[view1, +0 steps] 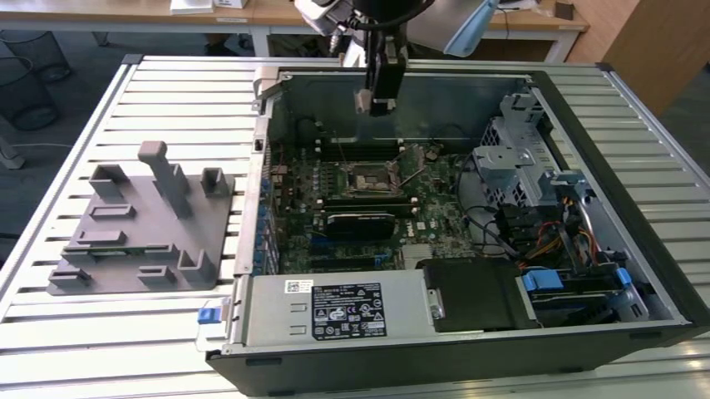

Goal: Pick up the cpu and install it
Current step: 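Place the cpu into insertion slot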

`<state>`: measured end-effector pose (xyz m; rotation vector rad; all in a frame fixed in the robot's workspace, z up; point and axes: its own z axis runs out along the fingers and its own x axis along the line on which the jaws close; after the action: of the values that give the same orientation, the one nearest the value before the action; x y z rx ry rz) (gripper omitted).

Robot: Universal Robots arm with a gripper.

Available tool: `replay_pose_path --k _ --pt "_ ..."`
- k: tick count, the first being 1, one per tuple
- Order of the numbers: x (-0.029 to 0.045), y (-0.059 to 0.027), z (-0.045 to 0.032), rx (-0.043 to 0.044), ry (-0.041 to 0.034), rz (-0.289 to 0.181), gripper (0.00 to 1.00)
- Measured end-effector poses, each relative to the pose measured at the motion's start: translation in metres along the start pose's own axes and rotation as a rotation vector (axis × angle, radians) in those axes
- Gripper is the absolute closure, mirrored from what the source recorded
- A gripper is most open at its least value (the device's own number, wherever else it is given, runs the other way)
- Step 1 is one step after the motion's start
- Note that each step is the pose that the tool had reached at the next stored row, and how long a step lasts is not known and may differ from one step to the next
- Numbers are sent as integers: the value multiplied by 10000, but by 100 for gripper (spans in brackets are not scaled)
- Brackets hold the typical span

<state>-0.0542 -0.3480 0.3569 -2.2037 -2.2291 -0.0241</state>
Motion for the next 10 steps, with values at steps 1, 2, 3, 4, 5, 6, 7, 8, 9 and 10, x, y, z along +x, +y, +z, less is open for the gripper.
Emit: replay_pose_path --k 1,2,3,4,5,6,7,8,9,10 --pt "0 0 18 0 0 11 46" --pt "0 0 36 0 -1 9 46" --pt "0 0 54 0 -1 -21 46" --pt "-1 -1 71 2 -1 -96 46" --pt "-1 -1 90 3 1 -215 46" --pt "-1 -1 110 5 2 -364 46" --pt "-1 -1 128 6 3 -456 46" --pt "-2 0 145 7 2 -477 46" --pt "-2 3 164 7 2 -479 46" --pt "-2 7 182 7 2 -476 46"
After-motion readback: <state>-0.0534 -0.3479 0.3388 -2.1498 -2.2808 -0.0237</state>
